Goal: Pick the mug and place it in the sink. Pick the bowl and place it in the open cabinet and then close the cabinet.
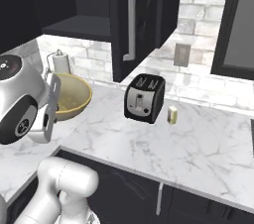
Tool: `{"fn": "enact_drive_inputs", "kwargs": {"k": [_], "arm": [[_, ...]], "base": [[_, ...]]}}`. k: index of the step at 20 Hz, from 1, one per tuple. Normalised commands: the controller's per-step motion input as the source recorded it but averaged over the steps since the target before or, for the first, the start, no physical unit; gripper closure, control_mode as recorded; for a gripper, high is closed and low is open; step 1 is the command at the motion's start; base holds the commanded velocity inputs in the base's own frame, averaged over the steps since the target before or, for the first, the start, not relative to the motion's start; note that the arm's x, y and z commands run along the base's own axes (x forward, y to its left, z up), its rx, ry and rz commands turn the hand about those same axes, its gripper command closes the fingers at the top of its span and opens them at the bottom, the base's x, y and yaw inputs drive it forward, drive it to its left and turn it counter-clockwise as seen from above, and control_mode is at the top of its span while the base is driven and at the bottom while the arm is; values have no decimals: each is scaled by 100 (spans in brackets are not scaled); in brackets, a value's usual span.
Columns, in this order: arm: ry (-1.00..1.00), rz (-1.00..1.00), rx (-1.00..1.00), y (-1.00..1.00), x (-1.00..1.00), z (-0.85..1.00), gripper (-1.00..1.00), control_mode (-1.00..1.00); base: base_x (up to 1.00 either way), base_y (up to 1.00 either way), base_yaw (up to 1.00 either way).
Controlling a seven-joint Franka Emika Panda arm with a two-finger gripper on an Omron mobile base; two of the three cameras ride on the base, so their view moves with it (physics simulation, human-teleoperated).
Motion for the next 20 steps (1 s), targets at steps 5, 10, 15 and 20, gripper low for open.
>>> {"fn": "enact_drive_inputs", "kwargs": {"k": [5,10,15,20], "arm": [[0,0,0,0,0,0,100,100],[0,0,0,0,0,0,100,100],[0,0,0,0,0,0,100,100],[0,0,0,0,0,0,100,100]], "base": [[17,2,1],[37,18,3],[2,-5,0],[2,-7,0]]}}
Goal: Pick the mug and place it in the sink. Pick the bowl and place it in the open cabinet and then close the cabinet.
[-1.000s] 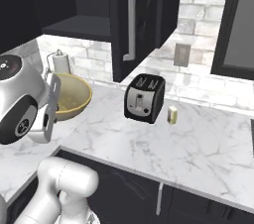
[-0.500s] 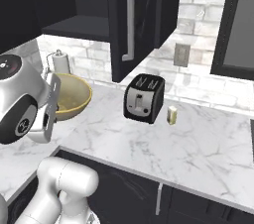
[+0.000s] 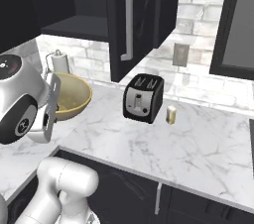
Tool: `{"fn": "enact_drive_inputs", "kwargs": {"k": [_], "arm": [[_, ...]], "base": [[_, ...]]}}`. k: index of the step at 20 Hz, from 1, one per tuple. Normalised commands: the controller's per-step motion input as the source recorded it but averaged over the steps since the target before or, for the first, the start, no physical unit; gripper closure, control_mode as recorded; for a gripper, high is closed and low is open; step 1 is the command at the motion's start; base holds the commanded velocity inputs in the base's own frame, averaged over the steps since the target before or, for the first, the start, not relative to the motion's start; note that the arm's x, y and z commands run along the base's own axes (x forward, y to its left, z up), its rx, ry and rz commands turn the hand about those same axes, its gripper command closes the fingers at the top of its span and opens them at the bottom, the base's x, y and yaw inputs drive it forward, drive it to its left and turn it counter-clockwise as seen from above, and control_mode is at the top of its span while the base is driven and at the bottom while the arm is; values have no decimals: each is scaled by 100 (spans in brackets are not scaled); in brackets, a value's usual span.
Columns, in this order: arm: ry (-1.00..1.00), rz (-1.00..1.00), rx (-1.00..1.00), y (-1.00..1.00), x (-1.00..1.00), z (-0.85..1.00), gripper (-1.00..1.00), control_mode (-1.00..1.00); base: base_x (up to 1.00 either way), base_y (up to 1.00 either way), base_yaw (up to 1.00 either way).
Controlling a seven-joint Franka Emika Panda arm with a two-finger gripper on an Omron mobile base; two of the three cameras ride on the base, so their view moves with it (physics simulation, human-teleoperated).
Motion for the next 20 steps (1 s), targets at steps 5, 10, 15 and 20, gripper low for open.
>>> {"fn": "enact_drive_inputs", "kwargs": {"k": [5,10,15,20], "arm": [[0,0,0,0,0,0,100,100],[0,0,0,0,0,0,100,100],[0,0,0,0,0,0,100,100],[0,0,0,0,0,0,100,100]], "base": [[68,9,0],[100,-4,0],[100,35,0],[100,100,0]]}}
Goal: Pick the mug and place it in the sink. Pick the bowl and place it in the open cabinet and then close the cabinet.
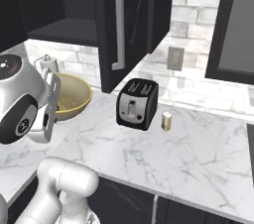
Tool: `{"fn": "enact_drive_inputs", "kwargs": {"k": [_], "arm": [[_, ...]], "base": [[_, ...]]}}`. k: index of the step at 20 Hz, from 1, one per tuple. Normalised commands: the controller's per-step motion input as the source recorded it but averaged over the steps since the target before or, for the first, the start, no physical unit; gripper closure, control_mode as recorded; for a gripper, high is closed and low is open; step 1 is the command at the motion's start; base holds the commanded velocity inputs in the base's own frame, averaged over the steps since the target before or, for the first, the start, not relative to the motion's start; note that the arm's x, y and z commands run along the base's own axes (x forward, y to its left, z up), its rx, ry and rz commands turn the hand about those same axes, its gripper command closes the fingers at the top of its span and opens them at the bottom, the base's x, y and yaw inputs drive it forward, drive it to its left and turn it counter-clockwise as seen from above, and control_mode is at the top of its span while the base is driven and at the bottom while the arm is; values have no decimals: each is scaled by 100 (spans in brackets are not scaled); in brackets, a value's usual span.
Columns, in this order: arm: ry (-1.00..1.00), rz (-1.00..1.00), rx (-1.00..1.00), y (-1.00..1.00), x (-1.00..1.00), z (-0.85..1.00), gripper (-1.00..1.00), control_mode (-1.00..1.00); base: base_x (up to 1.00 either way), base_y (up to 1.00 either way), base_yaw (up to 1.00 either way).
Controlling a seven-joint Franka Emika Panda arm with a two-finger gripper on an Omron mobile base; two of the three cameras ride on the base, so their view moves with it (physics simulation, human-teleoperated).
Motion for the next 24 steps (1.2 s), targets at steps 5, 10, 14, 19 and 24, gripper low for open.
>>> {"fn": "enact_drive_inputs", "kwargs": {"k": [5,10,14,19,24], "arm": [[0,0,0,0,0,0,100,100],[0,0,0,0,0,0,100,100],[0,0,0,0,0,0,100,100],[0,0,0,0,0,0,100,100],[0,0,0,0,0,0,100,100]], "base": [[100,100,-5],[63,99,-16],[47,84,-21],[45,79,-17],[26,69,-17]]}}
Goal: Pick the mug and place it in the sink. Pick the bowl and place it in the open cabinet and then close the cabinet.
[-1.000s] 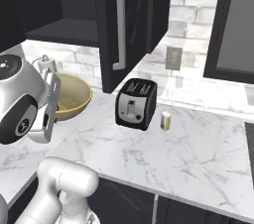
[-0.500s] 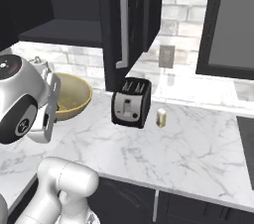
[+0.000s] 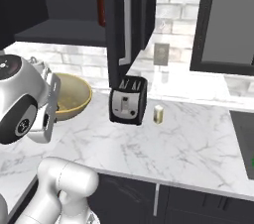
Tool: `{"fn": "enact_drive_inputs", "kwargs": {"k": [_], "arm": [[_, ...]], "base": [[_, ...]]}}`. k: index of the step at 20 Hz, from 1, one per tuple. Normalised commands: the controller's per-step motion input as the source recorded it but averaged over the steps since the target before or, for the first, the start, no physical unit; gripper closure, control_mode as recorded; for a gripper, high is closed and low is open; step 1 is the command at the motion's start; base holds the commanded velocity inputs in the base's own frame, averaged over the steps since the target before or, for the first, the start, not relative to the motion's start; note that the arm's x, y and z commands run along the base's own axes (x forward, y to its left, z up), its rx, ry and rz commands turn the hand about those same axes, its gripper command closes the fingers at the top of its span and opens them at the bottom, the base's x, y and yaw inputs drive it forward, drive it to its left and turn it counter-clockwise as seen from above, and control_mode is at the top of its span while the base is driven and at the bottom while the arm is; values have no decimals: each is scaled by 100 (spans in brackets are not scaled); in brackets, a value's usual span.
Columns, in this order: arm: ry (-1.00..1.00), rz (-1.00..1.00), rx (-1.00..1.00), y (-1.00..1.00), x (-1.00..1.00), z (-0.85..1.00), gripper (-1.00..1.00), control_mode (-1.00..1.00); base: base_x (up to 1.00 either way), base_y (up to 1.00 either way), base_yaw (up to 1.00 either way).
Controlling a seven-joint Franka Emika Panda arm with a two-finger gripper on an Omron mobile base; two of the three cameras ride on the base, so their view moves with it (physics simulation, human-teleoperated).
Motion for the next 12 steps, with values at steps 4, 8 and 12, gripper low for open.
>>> {"fn": "enact_drive_inputs", "kwargs": {"k": [4,8,12], "arm": [[0,0,0,0,0,0,100,100],[0,0,0,0,0,0,100,100],[-1,0,-5,19,3,7,100,-100]], "base": [[32,78,-21],[23,80,-18],[16,67,-8]]}}
